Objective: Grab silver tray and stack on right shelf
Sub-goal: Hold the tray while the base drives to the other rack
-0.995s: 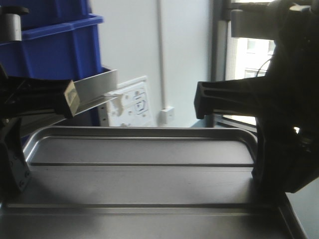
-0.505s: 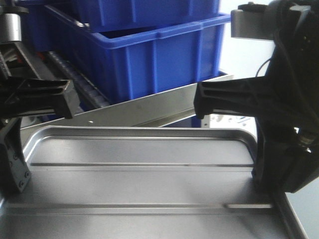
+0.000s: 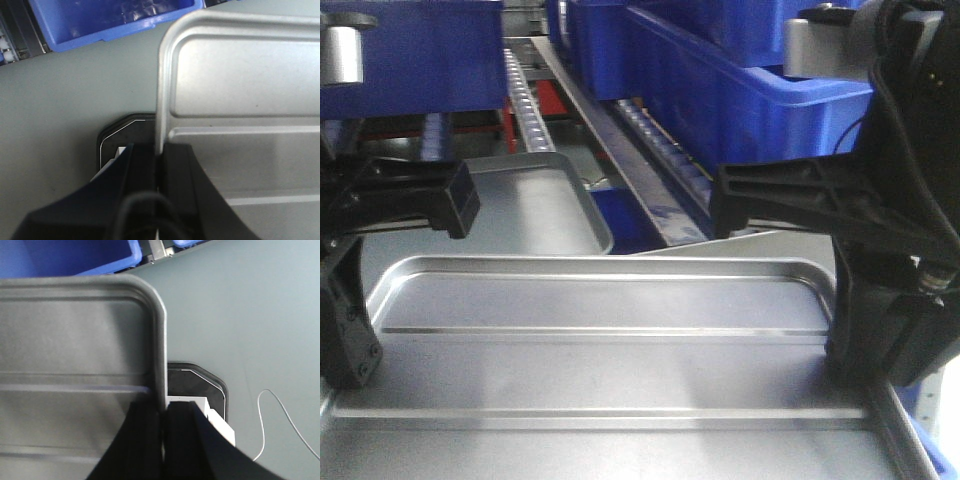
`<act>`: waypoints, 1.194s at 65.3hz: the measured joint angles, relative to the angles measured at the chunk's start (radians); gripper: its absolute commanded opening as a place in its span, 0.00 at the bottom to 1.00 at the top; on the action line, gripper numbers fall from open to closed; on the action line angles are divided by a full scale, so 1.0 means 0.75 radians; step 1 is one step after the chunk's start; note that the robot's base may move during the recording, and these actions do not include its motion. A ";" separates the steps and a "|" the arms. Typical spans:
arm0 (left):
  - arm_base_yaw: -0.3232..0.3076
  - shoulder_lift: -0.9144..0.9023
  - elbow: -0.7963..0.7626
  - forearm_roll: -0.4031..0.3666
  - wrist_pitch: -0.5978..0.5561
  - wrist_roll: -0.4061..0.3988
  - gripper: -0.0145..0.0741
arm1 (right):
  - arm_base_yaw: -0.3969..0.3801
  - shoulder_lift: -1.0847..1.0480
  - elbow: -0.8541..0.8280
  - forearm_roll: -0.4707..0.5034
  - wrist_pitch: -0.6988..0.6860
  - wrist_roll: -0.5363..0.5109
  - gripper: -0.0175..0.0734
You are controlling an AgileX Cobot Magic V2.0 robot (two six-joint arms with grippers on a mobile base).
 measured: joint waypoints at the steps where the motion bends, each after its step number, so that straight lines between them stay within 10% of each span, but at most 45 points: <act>1: 0.000 0.000 0.000 0.000 0.000 0.000 0.05 | 0.000 0.000 0.000 0.000 0.000 0.000 0.26; 78: 0.000 0.000 0.000 0.000 0.002 0.000 0.05 | 0.000 0.000 0.000 0.000 0.000 0.000 0.26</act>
